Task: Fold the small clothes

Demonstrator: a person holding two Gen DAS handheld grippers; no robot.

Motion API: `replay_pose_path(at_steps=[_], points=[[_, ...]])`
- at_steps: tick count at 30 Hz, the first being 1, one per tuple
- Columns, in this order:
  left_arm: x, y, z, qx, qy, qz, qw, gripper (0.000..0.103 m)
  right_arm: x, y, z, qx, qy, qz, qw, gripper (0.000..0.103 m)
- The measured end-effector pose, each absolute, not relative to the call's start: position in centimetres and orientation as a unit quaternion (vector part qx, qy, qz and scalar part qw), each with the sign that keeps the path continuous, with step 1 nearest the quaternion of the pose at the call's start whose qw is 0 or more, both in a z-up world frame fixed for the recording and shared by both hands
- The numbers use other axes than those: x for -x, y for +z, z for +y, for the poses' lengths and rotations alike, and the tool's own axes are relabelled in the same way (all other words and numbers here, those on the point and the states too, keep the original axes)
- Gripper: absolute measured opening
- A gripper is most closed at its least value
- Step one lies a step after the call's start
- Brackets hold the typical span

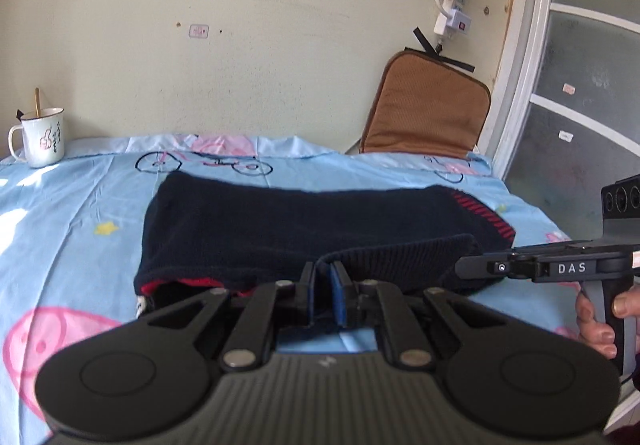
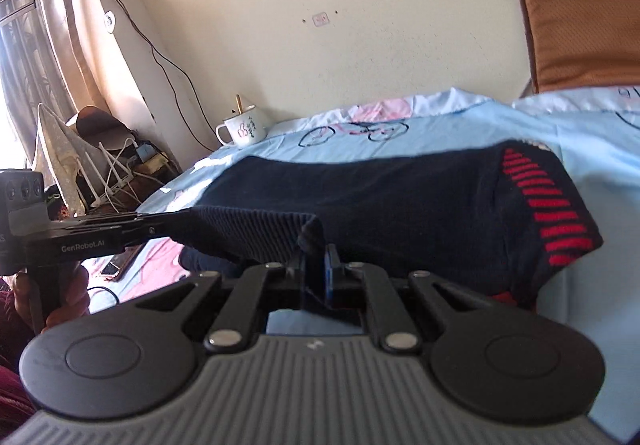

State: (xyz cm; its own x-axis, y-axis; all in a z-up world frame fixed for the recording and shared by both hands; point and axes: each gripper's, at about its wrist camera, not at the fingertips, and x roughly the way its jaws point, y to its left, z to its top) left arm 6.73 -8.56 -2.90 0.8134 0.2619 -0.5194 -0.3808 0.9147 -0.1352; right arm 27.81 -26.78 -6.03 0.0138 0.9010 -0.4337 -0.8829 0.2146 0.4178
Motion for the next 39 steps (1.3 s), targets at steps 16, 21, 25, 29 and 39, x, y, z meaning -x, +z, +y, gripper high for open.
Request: replay_pose_path(at_steps=[16, 21, 25, 29, 39], points=[[-7.7, 0.8, -4.2, 0.150, 0.177, 0.193, 0.953, 0.018, -28.8, -4.8, -29.5, -0.133, 0.621, 0.302, 0.711, 0.037], [-11.9, -3.2, 0.6, 0.167, 0.243, 0.264, 0.918, 0.017, -29.5, -7.0, -25.8, -0.089, 0.596, 0.316, 0.732, 0.037], [-12.0, -6.0, 3.6, 0.184, 0.290, 0.285, 0.895, 0.006, -33.2, -9.5, -26.3, -0.086, 0.520, 0.338, 0.780, 0.000], [-12.4, -5.9, 2.8, 0.165, 0.306, 0.288, 0.892, 0.006, -35.5, -11.1, -28.3, -0.172, 0.503, 0.371, 0.761, 0.000], [-12.1, -1.9, -0.1, 0.222, 0.253, 0.252, 0.908, 0.007, -33.3, -9.3, -35.6, -0.242, 0.477, 0.350, 0.769, 0.058]])
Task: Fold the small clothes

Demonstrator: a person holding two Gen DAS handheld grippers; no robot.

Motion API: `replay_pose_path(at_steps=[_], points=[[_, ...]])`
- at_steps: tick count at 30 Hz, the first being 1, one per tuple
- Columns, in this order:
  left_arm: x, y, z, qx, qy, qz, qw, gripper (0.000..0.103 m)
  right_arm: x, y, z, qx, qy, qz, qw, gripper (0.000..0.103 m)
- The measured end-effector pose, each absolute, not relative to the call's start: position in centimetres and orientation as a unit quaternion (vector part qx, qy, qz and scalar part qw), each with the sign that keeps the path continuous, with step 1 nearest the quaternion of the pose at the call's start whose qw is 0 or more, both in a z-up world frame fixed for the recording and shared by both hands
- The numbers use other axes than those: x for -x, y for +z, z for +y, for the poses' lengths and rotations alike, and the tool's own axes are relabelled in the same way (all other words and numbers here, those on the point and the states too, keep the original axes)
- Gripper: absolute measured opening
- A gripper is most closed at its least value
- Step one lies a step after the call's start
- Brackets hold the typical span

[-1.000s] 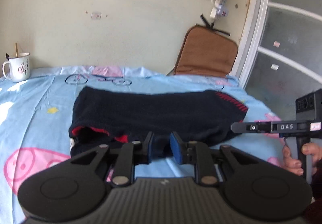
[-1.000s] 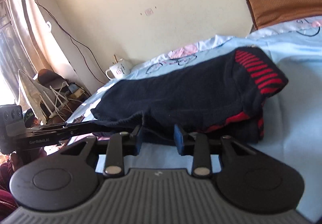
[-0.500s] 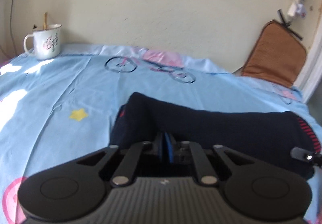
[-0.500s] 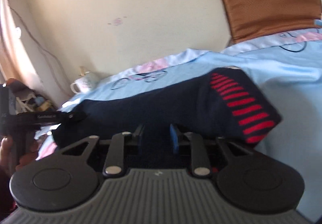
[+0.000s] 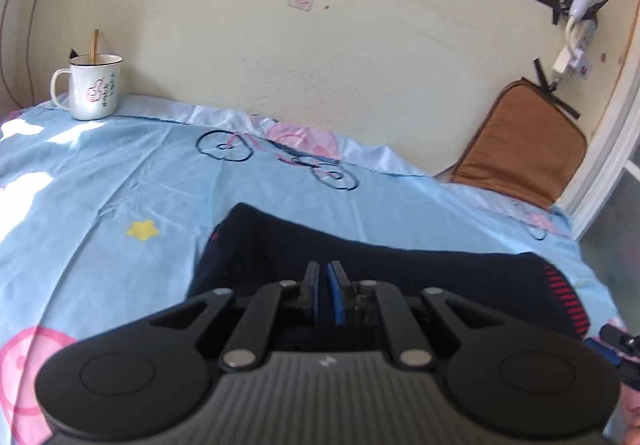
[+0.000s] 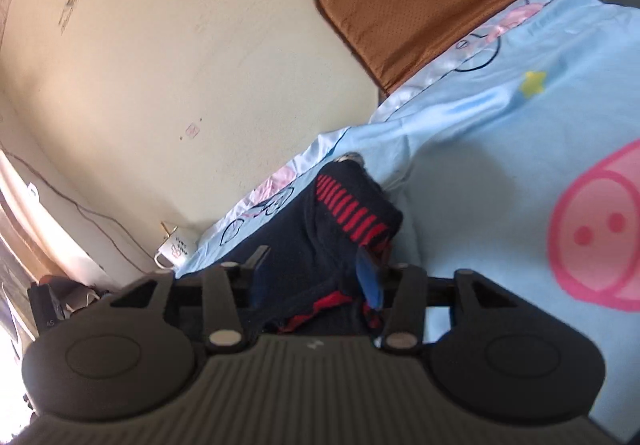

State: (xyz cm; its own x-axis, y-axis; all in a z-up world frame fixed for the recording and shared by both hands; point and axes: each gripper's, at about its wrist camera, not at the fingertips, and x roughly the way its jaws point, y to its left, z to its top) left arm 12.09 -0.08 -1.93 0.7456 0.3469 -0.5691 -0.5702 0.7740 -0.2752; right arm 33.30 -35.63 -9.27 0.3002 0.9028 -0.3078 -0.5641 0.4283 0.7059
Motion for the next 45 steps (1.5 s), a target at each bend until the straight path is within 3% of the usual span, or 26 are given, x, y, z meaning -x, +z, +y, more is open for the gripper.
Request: replay_pose_path(at_steps=[2, 11, 16, 19, 20, 24, 29, 34, 40, 45], points=[[-13.5, -1.3, -1.2, 0.228, 0.215, 0.254, 0.915, 0.007, -33.5, -9.7, -36.9, -0.259, 0.455, 0.367, 0.769, 0.066], [-22.1, -5.1, -3.1, 0.251, 0.123, 0.343, 0.897, 0.004, -34.3, -11.0, -34.5, -0.261, 0.451, 0.412, 0.747, 0.065], [-21.4, -6.7, -2.7, 0.256, 0.123, 0.332, 0.899, 0.006, -34.2, -10.9, -31.4, -0.221, 0.471, 0.400, 0.755, 0.064], [-21.5, -6.4, -2.9, 0.248, 0.127, 0.337, 0.899, 0.006, -33.9, -11.1, -29.9, -0.210, 0.471, 0.407, 0.754, 0.043], [-21.4, -6.2, -3.0, 0.247, 0.129, 0.339, 0.899, 0.006, -34.1, -11.4, -29.7, -0.221, 0.472, 0.423, 0.741, 0.027], [-19.2, -4.2, -1.8, 0.278, 0.115, 0.303, 0.904, 0.007, -33.5, -9.5, -30.0, -0.241, 0.473, 0.404, 0.745, 0.025], [-11.9, -0.9, 2.0, 0.329, 0.148, 0.203, 0.910, 0.019, -30.3, -3.6, -27.4, -0.186, 0.532, 0.333, 0.756, 0.025], [-5.2, 0.7, 5.0, 0.357, 0.192, 0.138, 0.904, 0.021, -25.8, -0.1, -21.4, -0.078, 0.603, 0.270, 0.747, 0.025], [-1.2, -0.4, 6.7, 0.376, 0.225, 0.124, 0.890, 0.023, -19.9, -2.0, -12.4, 0.052, 0.667, 0.261, 0.696, 0.025], [0.2, -1.2, 7.5, 0.384, 0.226, 0.124, 0.886, 0.026, -17.4, -5.9, -8.0, 0.141, 0.688, 0.250, 0.667, 0.039]])
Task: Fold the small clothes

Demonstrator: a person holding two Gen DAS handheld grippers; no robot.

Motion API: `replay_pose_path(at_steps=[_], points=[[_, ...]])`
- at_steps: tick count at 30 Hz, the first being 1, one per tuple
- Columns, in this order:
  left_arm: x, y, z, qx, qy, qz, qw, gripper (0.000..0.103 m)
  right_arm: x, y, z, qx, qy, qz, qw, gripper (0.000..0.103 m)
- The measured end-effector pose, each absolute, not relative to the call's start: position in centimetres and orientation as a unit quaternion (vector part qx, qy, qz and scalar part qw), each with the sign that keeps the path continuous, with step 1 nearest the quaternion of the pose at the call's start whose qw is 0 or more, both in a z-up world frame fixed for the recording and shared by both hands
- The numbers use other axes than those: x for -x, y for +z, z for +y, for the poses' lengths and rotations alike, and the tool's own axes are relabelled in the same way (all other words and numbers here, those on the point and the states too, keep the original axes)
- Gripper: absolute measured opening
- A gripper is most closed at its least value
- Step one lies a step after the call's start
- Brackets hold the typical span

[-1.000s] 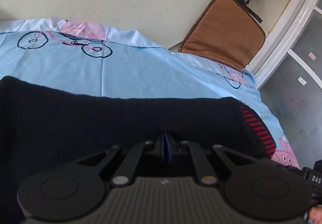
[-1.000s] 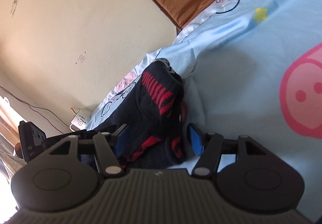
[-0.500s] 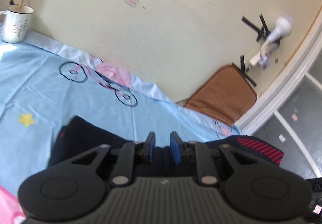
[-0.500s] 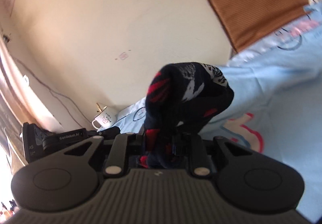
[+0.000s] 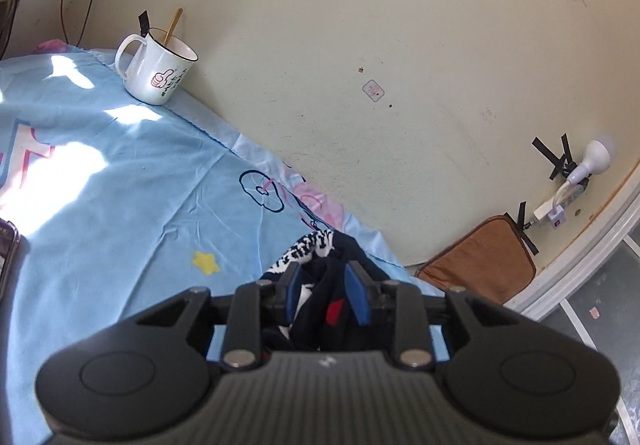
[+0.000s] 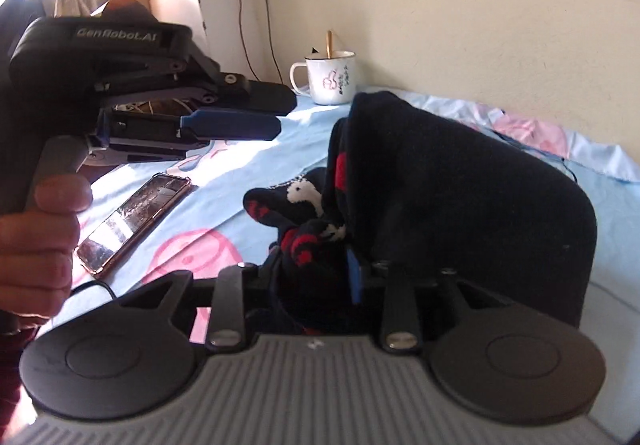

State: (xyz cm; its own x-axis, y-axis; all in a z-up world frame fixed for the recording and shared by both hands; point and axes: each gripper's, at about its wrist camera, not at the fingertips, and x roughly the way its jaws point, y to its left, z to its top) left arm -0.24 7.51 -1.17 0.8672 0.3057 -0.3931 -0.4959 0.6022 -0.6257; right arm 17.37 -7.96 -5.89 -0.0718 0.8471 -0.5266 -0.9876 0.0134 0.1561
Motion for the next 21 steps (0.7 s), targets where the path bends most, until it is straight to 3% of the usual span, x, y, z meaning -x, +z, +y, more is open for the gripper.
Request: replay_pose_path(at_steps=[3, 8, 10, 14, 19, 21], points=[[0.0, -0.7, 7.3, 0.373, 0.214, 0.118, 0.895, 0.027, -18.0, -4.8, -9.4, 0.113, 0.707, 0.264, 0.646, 0.054], [-2.5, 0.9, 6.0, 0.341, 0.193, 0.119, 0.912, 0.027, -20.3, -1.7, -13.3, 0.060, 0.714, 0.234, 0.657, 0.054], [-3.2, 1.3, 5.4, 0.327, 0.188, 0.117, 0.919, 0.027, -21.7, -0.6, -14.0, 0.031, 0.694, 0.226, 0.683, 0.049], [-3.9, 0.8, 5.1, 0.324, 0.195, 0.125, 0.917, 0.027, -25.6, 0.6, -12.3, -0.006, 0.660, 0.258, 0.705, 0.030], [-3.0, -1.0, 4.8, 0.337, 0.205, 0.149, 0.907, 0.027, -26.7, -0.1, -5.1, 0.058, 0.672, 0.285, 0.681, 0.029], [-2.7, -2.3, 4.5, 0.340, 0.202, 0.170, 0.902, 0.027, -27.0, -2.3, -2.1, 0.110, 0.679, 0.333, 0.645, 0.031]])
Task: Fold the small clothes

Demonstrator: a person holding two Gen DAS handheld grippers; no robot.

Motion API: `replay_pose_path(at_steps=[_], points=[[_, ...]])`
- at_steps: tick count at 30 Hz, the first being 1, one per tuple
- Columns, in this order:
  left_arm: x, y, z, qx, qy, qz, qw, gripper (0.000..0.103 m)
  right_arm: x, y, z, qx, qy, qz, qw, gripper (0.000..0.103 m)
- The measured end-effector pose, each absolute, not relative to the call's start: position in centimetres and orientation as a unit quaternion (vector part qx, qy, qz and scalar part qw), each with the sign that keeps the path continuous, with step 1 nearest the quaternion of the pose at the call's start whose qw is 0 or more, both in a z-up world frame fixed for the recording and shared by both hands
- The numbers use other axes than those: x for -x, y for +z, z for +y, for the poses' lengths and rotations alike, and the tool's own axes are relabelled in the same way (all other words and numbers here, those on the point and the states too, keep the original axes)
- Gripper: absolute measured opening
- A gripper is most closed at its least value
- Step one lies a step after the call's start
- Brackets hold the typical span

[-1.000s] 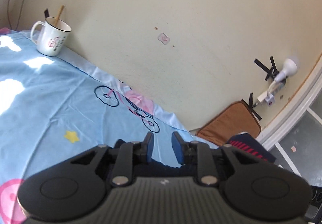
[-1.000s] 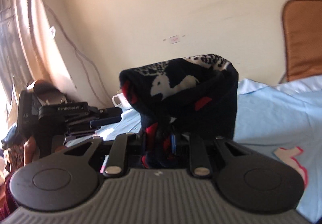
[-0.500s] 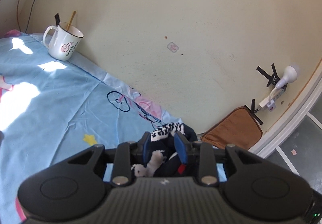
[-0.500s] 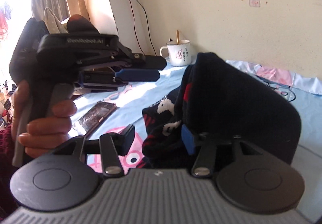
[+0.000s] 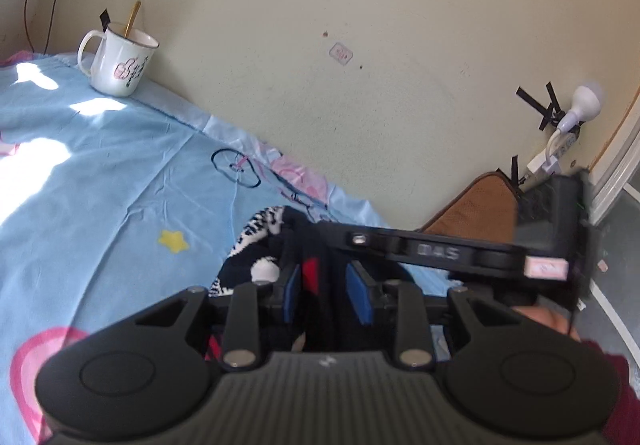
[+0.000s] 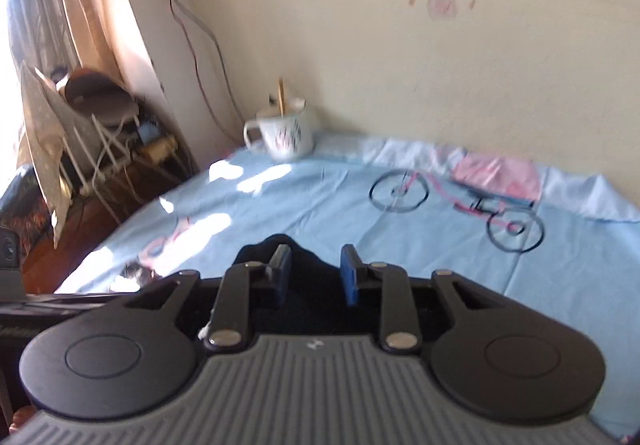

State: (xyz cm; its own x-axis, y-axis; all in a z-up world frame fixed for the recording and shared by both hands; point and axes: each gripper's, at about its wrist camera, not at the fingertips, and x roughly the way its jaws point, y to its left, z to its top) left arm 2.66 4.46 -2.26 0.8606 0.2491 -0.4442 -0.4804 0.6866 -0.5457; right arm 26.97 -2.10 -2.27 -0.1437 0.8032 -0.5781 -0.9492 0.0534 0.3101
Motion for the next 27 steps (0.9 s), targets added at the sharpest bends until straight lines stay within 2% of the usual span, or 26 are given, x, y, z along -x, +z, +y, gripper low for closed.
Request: replay_pose_path(at_steps=[1, 2, 7, 9, 10, 12, 13, 15, 16, 18, 19, 20, 21, 22, 27], points=[[-2.7, -2.9, 4.2, 0.343, 0.199, 0.183, 0.900, 0.026, -26.8, -4.0, -0.7, 0.147, 0.679, 0.357, 0.624, 0.032], [-2.6, -3.5, 4.0, 0.344, 0.197, 0.193, 0.898, 0.025, -26.3, -5.3, -0.1, 0.170, 0.685, 0.340, 0.622, 0.032], [-2.6, -4.3, 3.2, 0.326, 0.202, 0.210, 0.899, 0.024, -26.5, -5.5, -0.9, 0.157, 0.689, 0.352, 0.614, 0.032], [-2.5, -4.4, 3.7, 0.340, 0.211, 0.215, 0.891, 0.016, -26.3, -5.5, -1.6, 0.143, 0.689, 0.339, 0.624, 0.032], [-2.5, -4.7, 4.1, 0.352, 0.213, 0.215, 0.886, 0.008, -26.2, -5.5, -2.0, 0.132, 0.690, 0.328, 0.632, 0.032], [-2.0, -5.2, 4.9, 0.382, 0.214, 0.215, 0.873, 0.008, -26.1, -5.2, -3.2, 0.108, 0.690, 0.308, 0.646, 0.034], [-1.6, -5.1, 5.2, 0.392, 0.216, 0.214, 0.868, 0.007, -26.2, -4.8, -3.9, 0.089, 0.688, 0.304, 0.653, 0.037], [-1.3, -4.2, 4.8, 0.379, 0.226, 0.215, 0.871, 0.007, -26.7, -3.9, -5.9, 0.042, 0.687, 0.303, 0.659, 0.056], [-1.2, -3.5, 4.5, 0.365, 0.231, 0.211, 0.877, 0.008, -27.0, -3.5, -7.0, 0.020, 0.686, 0.301, 0.662, 0.059], [-0.9, -1.9, 4.1, 0.339, 0.229, 0.195, 0.891, 0.026, -27.8, -3.2, -9.8, -0.025, 0.683, 0.297, 0.667, 0.062], [-0.9, -1.0, 4.0, 0.327, 0.233, 0.185, 0.897, 0.057, -28.4, -3.3, -11.1, -0.046, 0.679, 0.300, 0.669, 0.064], [-1.0, -0.3, 4.0, 0.314, 0.241, 0.175, 0.901, 0.089, -28.8, -3.6, -12.2, -0.062, 0.672, 0.305, 0.672, 0.070], [-1.3, 0.3, 4.0, 0.298, 0.251, 0.167, 0.906, 0.100, -29.3, -4.1, -13.3, -0.079, 0.661, 0.314, 0.677, 0.076], [-1.7, 0.7, 4.0, 0.282, 0.253, 0.165, 0.911, 0.103, -29.8, -4.8, -14.4, -0.094, 0.651, 0.326, 0.679, 0.079], [-5.6, -1.0, 5.2, 0.245, 0.227, 0.242, 0.911, 0.103, -30.7, -8.1, -17.4, -0.127, 0.621, 0.391, 0.667, 0.083]])
